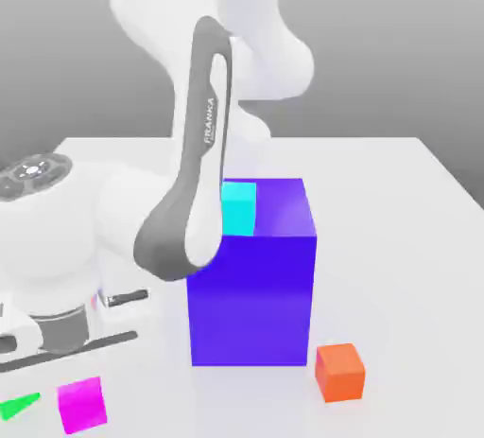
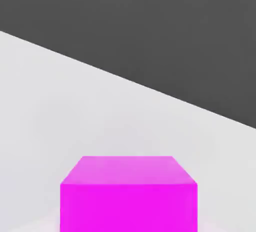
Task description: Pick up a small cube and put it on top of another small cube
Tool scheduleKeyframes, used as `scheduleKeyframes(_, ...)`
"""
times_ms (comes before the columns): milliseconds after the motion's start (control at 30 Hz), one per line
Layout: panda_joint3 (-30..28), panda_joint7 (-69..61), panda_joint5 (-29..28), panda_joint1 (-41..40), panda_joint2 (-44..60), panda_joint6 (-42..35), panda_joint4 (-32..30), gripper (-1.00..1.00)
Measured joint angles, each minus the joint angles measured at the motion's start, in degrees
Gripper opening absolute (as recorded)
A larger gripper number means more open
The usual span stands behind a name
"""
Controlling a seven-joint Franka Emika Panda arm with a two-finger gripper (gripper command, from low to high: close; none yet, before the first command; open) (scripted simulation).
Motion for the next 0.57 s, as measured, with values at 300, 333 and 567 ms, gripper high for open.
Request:
scheduleKeyframes(300, 0.3, -9.8, 4.5, -8.4, 4.6, 2.3, 1.6, 1.00)
scheduleKeyframes(333, 0.3, -9.8, 4.5, -8.4, 4.6, 2.3, 1.6, 1.00)
scheduleKeyframes(567, -2.2, -6.5, -0.2, -6.7, -0.8, -1.2, 1.0, 1.00)
